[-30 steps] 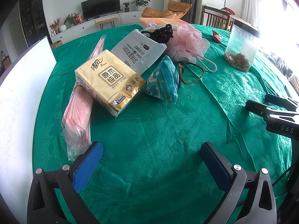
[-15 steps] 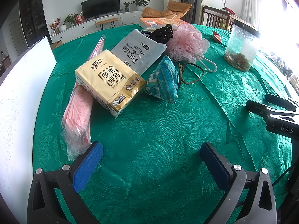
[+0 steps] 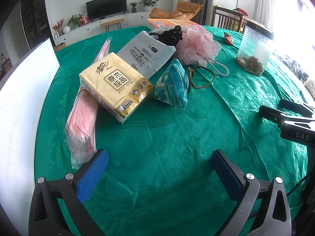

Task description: Organize soft objects

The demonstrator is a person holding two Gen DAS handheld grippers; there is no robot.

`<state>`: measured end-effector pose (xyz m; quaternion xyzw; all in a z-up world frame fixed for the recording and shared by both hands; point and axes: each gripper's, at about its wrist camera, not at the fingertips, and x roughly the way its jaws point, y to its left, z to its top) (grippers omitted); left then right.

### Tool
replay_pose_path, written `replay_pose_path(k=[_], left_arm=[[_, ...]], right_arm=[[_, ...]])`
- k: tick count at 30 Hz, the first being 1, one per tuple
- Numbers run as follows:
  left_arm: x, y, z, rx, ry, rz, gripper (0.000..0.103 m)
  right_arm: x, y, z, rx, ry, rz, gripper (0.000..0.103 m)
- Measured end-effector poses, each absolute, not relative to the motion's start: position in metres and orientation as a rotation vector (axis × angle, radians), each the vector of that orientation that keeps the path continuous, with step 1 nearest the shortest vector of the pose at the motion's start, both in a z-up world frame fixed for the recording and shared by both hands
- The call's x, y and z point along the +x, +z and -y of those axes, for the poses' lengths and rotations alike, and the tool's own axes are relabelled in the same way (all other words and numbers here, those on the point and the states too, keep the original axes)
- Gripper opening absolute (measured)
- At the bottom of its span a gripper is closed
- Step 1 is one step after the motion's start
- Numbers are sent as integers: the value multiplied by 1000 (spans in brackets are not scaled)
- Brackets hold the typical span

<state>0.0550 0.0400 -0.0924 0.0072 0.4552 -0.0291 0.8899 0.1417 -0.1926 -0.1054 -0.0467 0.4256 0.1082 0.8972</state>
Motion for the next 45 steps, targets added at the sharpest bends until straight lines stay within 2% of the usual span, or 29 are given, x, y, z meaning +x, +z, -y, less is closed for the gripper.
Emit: replay_pose_path(k=[16,22,26,27,29,33,35,36,39,45], left_arm=[[55,-92,-42,3,-69,-943,103],[53,-63,-87,-288,-104,-884,103],[80,-40,-102,-386,-38,-845,103],[91,-39,-101,-385,-30,-859,101],[112,-45,-95,-352,-3,-895,92],[139,-59,-99,-326,117,-898,90],[145,-67,-108,-366,155,-898,77],[147,-72,-111,-365,171,-917,55],[140,-70,-116,-344,152,-910,53],[82,-57,-98,-219,2,-958,54]], right_arm=[[141,-105,192,-97,224,-881,93],[141,-105,192,-97,224,-881,93],[141,-105,192,-97,224,-881,93],[142,-105,192,-97,224,-881,93],[141,-105,192,-97,224,-881,93],[141,-105,192,-97,224,-881,93],[142,-105,192,-97,224,-881,93],[142,-106,192,-97,224,-881,93],[141,-106,192,-98,224,-881,93],[141,-106,192,-98,224,-881,93]])
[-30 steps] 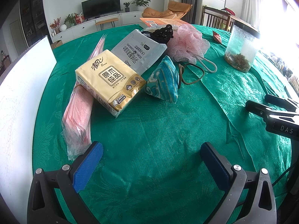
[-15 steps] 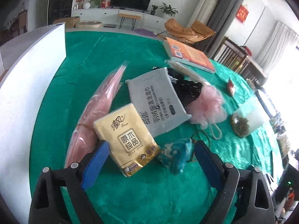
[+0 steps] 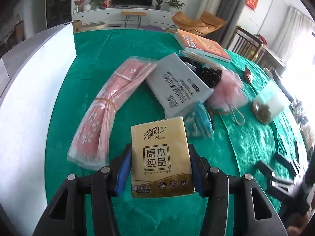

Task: Organize soft objects
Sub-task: 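Grasp the tissue pack with the left tool while the right tool grasps the teal pouch, then carry the tissue pack and teal pouch into the white box and release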

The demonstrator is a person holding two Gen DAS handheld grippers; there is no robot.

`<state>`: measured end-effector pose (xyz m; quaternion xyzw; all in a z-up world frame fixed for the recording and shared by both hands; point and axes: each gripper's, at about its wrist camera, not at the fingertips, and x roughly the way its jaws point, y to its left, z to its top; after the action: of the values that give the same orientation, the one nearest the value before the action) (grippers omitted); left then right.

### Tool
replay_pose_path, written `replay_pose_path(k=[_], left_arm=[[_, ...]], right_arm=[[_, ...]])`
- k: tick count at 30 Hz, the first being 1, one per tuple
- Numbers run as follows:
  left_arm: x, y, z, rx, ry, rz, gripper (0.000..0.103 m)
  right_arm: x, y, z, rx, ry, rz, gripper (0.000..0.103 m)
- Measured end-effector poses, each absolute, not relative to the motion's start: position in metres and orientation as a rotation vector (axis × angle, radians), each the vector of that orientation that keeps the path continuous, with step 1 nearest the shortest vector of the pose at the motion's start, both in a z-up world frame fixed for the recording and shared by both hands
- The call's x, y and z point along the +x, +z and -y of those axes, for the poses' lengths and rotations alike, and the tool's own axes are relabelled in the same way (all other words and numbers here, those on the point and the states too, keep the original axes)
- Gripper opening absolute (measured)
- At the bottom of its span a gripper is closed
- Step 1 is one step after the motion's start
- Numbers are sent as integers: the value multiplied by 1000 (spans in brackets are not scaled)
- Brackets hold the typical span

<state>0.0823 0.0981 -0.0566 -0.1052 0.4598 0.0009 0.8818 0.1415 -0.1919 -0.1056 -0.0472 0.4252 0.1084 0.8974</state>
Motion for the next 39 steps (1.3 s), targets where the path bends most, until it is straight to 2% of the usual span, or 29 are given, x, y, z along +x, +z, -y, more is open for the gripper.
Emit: replay_pose_path(k=[2,3,4,5,6,9,12,14,16,20,22,23,24,28,29,34,39], left_arm=[[67,-55,-94,-169,9,-952,58],[61,-54,-93,-152,16,-945,67],[59,-54,-92,-142,21,-933,82],[57,-53,-91,-134,26,-920,88],[57,-54,-91,-126,30,-909,92],[65,-58,-88,-109,27,-920,92],[70,-63,-89,-87,48,-927,90],[68,-67,-89,-80,67,-934,76],[64,-71,-92,-91,57,-956,54],[54,-73,-97,-95,56,-948,53],[52,-73,-99,-104,50,-948,52],[52,-73,-100,-109,48,-949,52],[51,-73,-100,-115,42,-949,52],[48,-71,-101,-159,12,-939,52],[46,-70,-100,-168,6,-935,52],[45,-62,-95,-194,-33,-913,52],[52,-54,-85,-190,-56,-901,52]], right_arm=[[141,-106,192,-98,225,-881,93],[142,-106,192,-98,225,-881,93],[141,-106,192,-98,224,-881,93],[141,-106,192,-98,225,-881,93],[142,-106,192,-98,224,-880,93],[147,-105,187,-100,223,-897,96],[146,-92,180,12,429,-927,93],[145,-78,162,66,552,-915,93],[153,-67,134,27,624,-907,93],[188,-68,85,55,707,-977,92],[202,-77,68,56,715,-1005,88],[208,-85,61,50,725,-1037,80],[212,-92,56,30,728,-1069,55],[195,-78,81,54,728,-974,53],[186,-72,95,64,733,-952,43],[158,-58,195,109,612,-930,41],[182,-49,302,186,373,-868,41]])
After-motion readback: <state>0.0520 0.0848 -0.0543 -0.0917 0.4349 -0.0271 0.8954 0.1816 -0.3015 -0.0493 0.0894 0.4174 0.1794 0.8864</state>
